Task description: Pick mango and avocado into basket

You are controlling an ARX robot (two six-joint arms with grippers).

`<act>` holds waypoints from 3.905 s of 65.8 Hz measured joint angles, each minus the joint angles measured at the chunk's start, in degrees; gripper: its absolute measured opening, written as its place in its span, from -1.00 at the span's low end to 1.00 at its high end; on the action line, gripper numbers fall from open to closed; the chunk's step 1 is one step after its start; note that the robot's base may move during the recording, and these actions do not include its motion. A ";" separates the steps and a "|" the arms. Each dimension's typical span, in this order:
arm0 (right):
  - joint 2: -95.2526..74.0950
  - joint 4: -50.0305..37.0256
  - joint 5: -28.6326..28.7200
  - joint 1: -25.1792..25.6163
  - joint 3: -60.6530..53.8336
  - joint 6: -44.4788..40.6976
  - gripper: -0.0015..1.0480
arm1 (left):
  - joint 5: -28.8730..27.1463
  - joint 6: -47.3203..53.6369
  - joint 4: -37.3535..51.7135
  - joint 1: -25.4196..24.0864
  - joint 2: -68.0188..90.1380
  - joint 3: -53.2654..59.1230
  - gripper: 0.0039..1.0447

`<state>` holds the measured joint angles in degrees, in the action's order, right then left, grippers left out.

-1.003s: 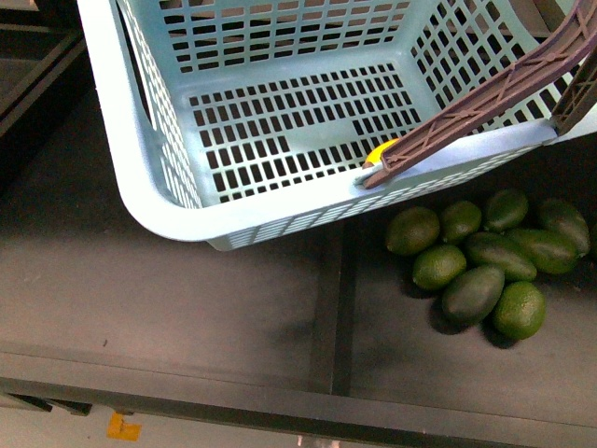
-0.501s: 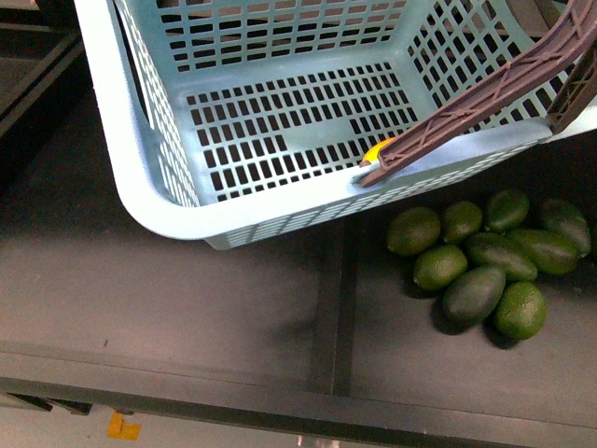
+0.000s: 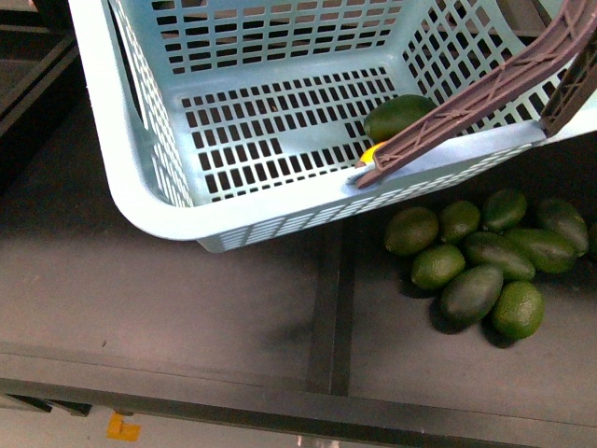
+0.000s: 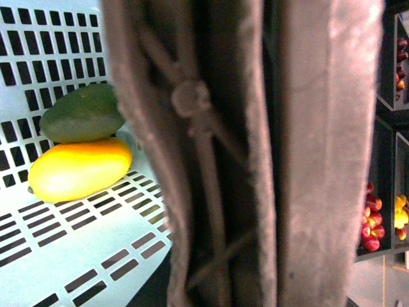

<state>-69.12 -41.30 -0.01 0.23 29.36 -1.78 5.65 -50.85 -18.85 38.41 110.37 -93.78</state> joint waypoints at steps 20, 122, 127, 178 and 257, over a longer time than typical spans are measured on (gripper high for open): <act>9.49 -2.51 0.02 -0.11 -14.08 1.18 -0.96 | -0.11 0.17 0.00 0.04 0.00 0.00 -0.72; 54.31 26.45 0.00 -0.11 -28.39 1.18 -0.96 | -0.07 0.02 0.00 0.04 0.00 0.00 -0.72; 55.49 27.65 0.00 -0.11 -28.39 1.18 -0.96 | -0.04 0.00 0.00 0.04 0.00 0.00 -0.72; 68.76 41.20 -0.02 -0.11 -28.37 1.18 -0.74 | -0.07 0.00 0.00 0.00 0.00 -0.02 -0.72; 68.81 41.22 0.00 -0.11 -28.37 1.22 0.83 | -27.69 -26.49 3.28 -5.05 7.21 -0.50 -0.72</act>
<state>-0.32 -0.08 -0.01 0.12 0.99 -0.56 -22.04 -77.34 -15.57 33.36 117.58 -94.28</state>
